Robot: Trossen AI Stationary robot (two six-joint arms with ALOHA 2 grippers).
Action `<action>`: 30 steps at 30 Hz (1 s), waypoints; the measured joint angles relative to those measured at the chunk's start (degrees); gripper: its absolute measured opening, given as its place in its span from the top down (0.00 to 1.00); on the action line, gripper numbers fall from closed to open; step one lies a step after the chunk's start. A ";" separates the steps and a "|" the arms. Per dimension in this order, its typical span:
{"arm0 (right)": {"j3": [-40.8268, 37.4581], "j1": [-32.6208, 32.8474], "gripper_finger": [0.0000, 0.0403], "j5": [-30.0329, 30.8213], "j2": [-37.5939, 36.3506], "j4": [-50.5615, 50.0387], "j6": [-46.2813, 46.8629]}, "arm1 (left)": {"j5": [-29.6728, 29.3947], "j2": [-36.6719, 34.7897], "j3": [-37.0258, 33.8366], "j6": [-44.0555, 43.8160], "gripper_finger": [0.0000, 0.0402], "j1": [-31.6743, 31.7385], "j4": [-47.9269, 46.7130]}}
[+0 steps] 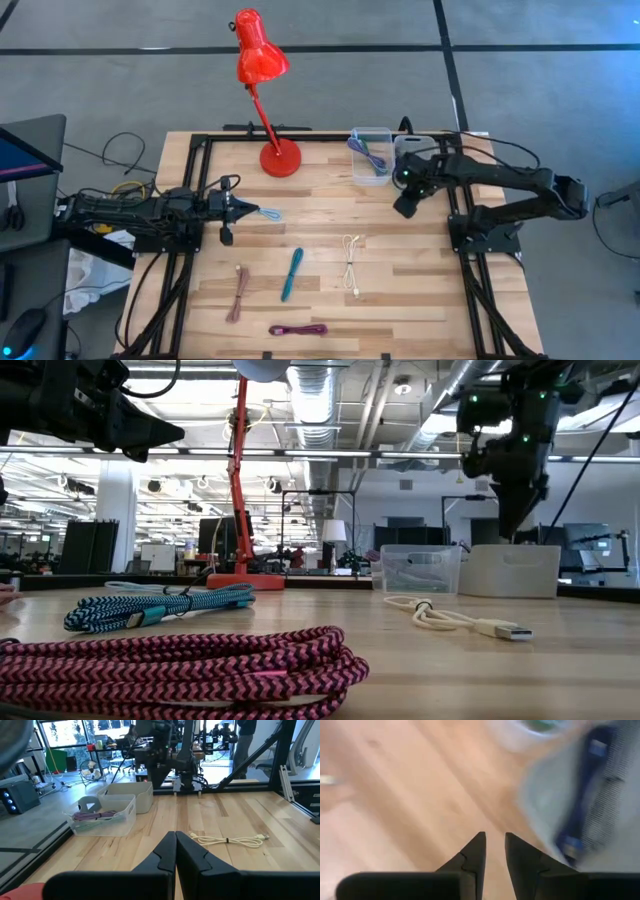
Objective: Pick & Place USB Port
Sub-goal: Put the white charger cable into the transparent bin
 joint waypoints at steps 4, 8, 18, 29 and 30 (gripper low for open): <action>0.00 5.61 0.84 -4.08 0.00 5.08 -4.23 | -0.01 0.00 0.00 0.00 0.99 -0.01 0.00; 0.02 11.13 0.84 -5.10 0.00 11.77 -6.05 | -0.01 0.00 0.00 0.00 0.99 -0.01 0.00; 0.07 23.37 0.84 -5.08 6.21 24.53 -14.14 | 0.00 -0.02 0.00 0.00 0.99 -0.01 0.02; 5.04 30.98 0.84 5.41 19.94 25.93 -26.57 | -0.01 0.00 0.00 -0.02 0.99 0.00 0.02; 5.89 31.72 0.84 7.61 20.64 25.82 -28.35 | 0.00 -0.02 0.00 -0.01 0.99 -0.01 0.02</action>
